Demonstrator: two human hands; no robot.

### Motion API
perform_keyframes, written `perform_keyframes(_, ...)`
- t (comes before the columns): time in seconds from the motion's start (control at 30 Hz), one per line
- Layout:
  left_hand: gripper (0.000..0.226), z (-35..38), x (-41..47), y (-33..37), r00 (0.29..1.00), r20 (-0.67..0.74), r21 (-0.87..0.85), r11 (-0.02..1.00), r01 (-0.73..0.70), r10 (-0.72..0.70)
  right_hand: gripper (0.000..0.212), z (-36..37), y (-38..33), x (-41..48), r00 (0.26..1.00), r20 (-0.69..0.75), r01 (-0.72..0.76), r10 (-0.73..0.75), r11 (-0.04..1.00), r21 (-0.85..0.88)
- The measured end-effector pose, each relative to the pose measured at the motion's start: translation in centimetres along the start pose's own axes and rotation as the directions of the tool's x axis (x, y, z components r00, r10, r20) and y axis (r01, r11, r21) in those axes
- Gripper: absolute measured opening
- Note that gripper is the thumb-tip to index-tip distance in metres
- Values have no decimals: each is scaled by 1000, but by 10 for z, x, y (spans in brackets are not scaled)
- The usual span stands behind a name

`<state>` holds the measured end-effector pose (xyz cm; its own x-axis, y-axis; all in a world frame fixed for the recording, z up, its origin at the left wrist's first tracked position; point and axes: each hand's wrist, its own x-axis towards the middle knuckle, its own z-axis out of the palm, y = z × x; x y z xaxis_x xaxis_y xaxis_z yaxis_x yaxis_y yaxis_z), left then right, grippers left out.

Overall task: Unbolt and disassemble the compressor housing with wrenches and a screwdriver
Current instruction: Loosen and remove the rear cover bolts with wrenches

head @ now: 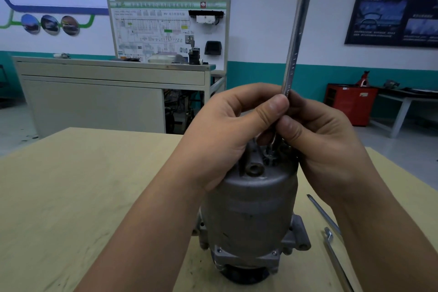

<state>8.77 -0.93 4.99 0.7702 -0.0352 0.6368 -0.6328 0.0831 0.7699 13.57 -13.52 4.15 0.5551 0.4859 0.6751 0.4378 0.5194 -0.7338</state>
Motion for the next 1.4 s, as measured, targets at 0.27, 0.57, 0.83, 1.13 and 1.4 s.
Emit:
perform_keyframes(0.27,16,-2,0,1,1000,-20,84,996,-14,16,19,-4,1,-1,998,62,18,-8,988,-151)
perform_keyframes(0.57,9,-1,0,2,998,-46,162,986,-38,46,19,-2,-9,-3,994,101,82,-51,941,-327)
perform_keyframes(0.83,9,1,0,4,998,-50,156,987,-25,33,18,-5,-10,-3,992,121,80,-44,949,-306)
perform_keyframes(1.13,10,-1,0,4,999,-18,151,988,-36,40,21,-5,-7,-3,990,129,101,-66,951,-291)
perform_keyframes(1.4,11,-3,0,3,1000,-4,123,992,-22,23,18,-6,-14,-3,985,173,83,-11,908,-410)
